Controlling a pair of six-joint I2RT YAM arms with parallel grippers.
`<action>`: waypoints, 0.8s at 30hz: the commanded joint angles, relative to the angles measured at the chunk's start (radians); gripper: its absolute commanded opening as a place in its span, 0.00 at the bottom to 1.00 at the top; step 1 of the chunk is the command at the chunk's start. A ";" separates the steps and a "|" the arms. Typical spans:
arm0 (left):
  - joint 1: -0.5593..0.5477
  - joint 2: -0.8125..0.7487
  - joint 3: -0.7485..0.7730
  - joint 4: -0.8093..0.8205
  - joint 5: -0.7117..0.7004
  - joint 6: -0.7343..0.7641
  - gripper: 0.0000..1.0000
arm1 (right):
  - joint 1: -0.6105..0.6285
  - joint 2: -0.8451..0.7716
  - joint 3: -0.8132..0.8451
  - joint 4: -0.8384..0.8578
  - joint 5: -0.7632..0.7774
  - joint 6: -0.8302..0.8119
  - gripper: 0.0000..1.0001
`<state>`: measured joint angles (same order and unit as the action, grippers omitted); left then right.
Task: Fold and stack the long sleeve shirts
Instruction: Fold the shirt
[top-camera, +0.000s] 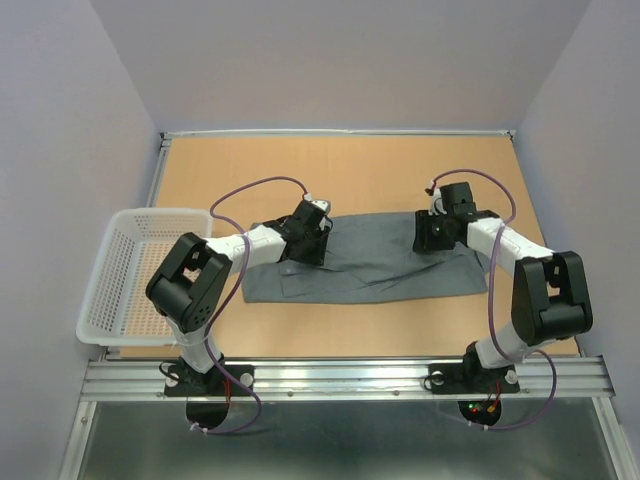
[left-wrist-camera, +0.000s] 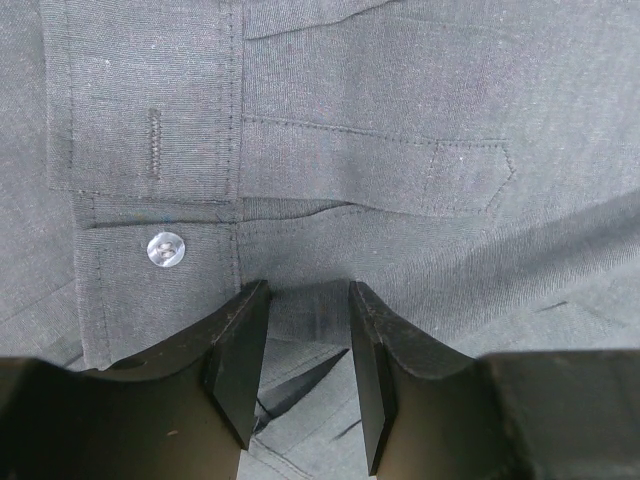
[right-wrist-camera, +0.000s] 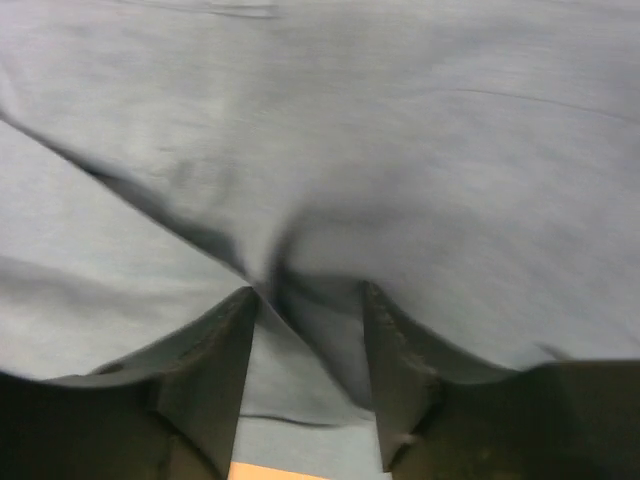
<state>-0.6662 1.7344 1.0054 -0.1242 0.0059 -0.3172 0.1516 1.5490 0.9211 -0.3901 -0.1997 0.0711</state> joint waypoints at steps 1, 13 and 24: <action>0.007 0.031 0.006 -0.089 -0.073 0.000 0.49 | -0.014 -0.061 0.024 -0.061 0.189 0.076 0.59; 0.005 0.013 0.010 -0.084 -0.058 -0.006 0.50 | -0.219 -0.115 0.013 -0.049 0.119 0.426 0.60; 0.005 0.011 0.006 -0.074 -0.058 -0.010 0.50 | -0.288 -0.010 -0.065 0.178 -0.015 0.555 0.52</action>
<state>-0.6662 1.7374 1.0107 -0.1307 -0.0166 -0.3241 -0.1268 1.5097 0.8875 -0.3218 -0.1772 0.5587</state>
